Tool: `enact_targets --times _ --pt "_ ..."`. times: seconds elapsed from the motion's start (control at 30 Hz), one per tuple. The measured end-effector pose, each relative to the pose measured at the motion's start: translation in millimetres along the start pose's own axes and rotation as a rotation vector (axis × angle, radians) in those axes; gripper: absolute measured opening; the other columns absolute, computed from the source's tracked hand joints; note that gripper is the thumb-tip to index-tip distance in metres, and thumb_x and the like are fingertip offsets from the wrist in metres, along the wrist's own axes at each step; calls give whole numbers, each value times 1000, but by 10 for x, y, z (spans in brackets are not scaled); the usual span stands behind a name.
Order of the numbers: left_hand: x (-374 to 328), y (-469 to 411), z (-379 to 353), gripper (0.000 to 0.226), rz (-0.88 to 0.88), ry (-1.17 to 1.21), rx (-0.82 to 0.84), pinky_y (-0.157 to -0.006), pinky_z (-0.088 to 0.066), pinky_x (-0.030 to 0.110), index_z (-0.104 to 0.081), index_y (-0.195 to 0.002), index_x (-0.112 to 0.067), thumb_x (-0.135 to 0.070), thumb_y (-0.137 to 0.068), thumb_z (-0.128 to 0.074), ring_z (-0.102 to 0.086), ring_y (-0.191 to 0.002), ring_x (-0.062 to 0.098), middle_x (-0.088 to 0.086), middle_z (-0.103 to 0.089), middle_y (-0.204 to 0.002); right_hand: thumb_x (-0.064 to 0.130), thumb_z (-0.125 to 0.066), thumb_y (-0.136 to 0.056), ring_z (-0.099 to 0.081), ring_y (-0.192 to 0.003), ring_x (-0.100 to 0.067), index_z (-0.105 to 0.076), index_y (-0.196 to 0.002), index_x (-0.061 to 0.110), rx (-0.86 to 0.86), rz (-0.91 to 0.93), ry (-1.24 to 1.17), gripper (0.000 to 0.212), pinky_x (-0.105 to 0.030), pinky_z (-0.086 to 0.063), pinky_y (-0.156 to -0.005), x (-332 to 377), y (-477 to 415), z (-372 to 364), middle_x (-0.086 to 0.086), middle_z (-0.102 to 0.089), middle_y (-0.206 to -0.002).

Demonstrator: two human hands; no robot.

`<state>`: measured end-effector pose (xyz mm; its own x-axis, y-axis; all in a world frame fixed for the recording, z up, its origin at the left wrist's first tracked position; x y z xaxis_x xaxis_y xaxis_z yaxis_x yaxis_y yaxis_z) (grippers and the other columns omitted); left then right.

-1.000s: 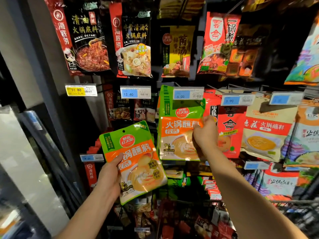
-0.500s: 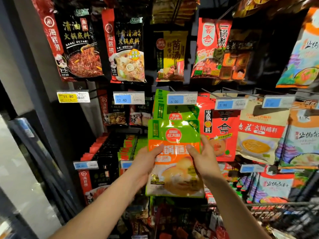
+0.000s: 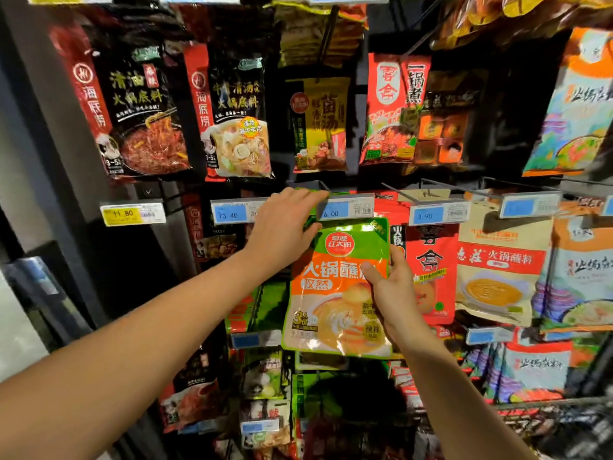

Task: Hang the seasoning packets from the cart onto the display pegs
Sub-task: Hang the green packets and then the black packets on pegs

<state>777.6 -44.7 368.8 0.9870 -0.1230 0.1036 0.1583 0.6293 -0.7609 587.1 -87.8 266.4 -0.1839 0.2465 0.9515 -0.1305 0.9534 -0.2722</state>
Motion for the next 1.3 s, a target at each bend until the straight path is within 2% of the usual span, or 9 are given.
enact_targets --times 0.27,0.4,0.53,0.7,0.9,1.0,1.07,1.17,1.3 --pt "37 -39 -37 50 -9 51 -13 -88 -47 42 -60 -133 -21 -27 -87 -77 -59 -112 25 0 -69 -122 15 -64 -99 -68 -110 -23 -55 -119 39 -33 -22 168 32 -53 -55 -99 -52 -133 -70 1 -69 -120" --pt "29 -12 -61 49 -7 71 -23 -88 -48 42 -60 -133 -19 -26 -88 -76 -60 -113 26 2 -69 -123 11 -62 -100 -68 -103 -30 -32 -145 20 -140 199 605 55 -43 -54 -84 15 -122 -127 -3 -66 -115" --pt "21 40 -126 49 22 124 -55 -91 -47 42 -60 -135 -18 -20 -89 -74 -58 -115 27 3 -68 -126 29 -64 -100 -65 -103 -31 -19 -154 27 -68 374 881 70 -41 -51 -77 -148 -23 -115 -6 -37 -148" --pt "-6 84 -217 46 46 184 -80 -91 -44 39 -60 -133 -17 -16 -89 -71 -56 -113 23 0 -67 -125 31 -65 -100 -64 -99 -31 -33 -151 32 -20 303 938 60 -34 -47 -74 -255 -275 -183 -9 -35 -142" --pt "-148 212 -183 57 133 200 -85 -102 -43 41 -51 -143 -18 -17 -89 -71 -50 -125 25 2 -57 -138 25 -61 -101 -63 -98 -34 -30 -155 31 45 307 1083 63 -38 -48 -71 -203 -168 -114 -11 -40 -137" --pt "-422 579 -253 55 197 291 -139 -100 -42 42 -51 -140 -17 -16 -88 -70 -49 -124 30 9 -50 -136 16 -66 -96 -62 -106 -37 -49 -146 20 91 361 982 53 -46 -53 -84 -281 175 229 -12 -47 -135" --pt "-662 890 -427 48 239 407 -99 -93 -48 44 -55 -133 -17 -14 -87 -70 -54 -115 30 7 -51 -127 5 -75 -89 -66 -100 -35 -62 -129 7 88 427 1003 42 -45 -58 -79 -478 433 567 -14 -57 -126" --pt "-1085 1353 -833 34 258 516 30 -83 -52 44 -60 -120 -14 -18 -87 -67 -60 -101 28 4 -57 -117 8 -72 -92 -64 -91 -22 -64 -120 10 117 238 968 30 -41 -57 -81 -777 764 1123 -5 -53 -121" --pt "-1648 2005 -1322 32 325 617 228 -92 -54 34 -64 -118 -19 -17 -87 -69 -62 -108 17 -1 -63 -116 5 -72 -90 -57 -85 -7 -69 -114 12 79 0 979 25 -23 -48 -85 -1146 1209 1851 3 -49 -112"
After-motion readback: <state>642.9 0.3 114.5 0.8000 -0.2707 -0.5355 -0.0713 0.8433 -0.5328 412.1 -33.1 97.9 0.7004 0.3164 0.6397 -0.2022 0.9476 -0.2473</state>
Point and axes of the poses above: each hand's wrist, its own y-axis away from the middle knuckle, its own z-axis out of the back of the hand, x = y × z, the point moved 2 cm from there along -y, towards the middle knuckle
